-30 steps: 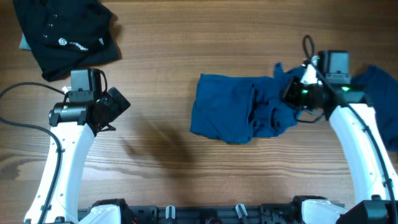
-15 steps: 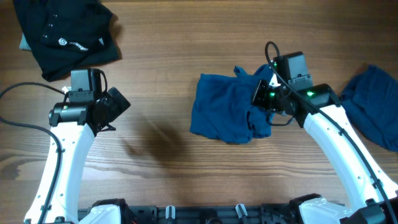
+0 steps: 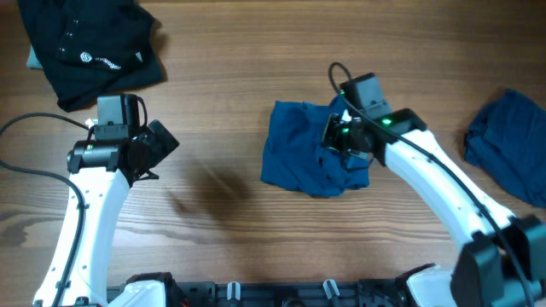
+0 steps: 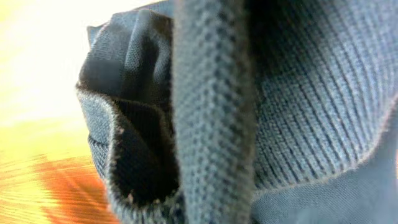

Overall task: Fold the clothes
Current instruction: 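Drag the bundle's right side leftward and fold it over with right gripper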

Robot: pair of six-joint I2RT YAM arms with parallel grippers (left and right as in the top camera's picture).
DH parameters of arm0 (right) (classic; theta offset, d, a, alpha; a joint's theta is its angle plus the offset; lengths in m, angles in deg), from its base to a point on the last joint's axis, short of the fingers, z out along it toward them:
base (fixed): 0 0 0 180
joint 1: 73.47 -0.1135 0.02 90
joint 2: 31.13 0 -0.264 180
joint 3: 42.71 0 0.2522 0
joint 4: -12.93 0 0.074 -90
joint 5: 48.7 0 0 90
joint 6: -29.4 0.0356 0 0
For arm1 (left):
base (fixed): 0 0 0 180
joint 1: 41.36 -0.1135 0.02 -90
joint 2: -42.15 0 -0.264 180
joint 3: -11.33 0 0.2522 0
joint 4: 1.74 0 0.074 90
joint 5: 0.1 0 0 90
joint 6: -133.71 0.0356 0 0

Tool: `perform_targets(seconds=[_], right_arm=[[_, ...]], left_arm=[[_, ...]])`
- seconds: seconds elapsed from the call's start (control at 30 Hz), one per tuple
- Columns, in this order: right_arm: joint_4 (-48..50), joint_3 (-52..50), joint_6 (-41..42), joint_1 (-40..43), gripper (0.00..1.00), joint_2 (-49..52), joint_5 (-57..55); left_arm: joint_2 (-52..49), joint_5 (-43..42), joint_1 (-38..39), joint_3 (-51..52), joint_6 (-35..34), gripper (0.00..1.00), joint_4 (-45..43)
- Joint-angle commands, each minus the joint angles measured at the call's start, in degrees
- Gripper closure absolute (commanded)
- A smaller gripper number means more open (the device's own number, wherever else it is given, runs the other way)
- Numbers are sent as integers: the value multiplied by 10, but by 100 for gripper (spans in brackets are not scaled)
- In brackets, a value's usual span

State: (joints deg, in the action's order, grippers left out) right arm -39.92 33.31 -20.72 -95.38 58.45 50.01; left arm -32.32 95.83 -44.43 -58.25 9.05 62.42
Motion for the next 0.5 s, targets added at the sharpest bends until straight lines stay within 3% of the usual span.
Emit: perform_targets(seconds=[0.0,0.13,0.23,0.37,0.47], right_arm=[[22,12,23,-27,86,37,-2],[50,12,26,-65,68,62,-2],[66,12,25,-86,42,66,-2],[80,14,21,-102,27,65,3],[79,25,19,-101,24,64,14]], left_arm=[[-4,-6,-3,4,-5,0,1],[-4,-6,-3,4,-5,0,1],[-4,-6,-3,4,-5,0,1],[-4,-6,-3,4,-5,0,1],[-4,-6,-3,4,-5,0,1]])
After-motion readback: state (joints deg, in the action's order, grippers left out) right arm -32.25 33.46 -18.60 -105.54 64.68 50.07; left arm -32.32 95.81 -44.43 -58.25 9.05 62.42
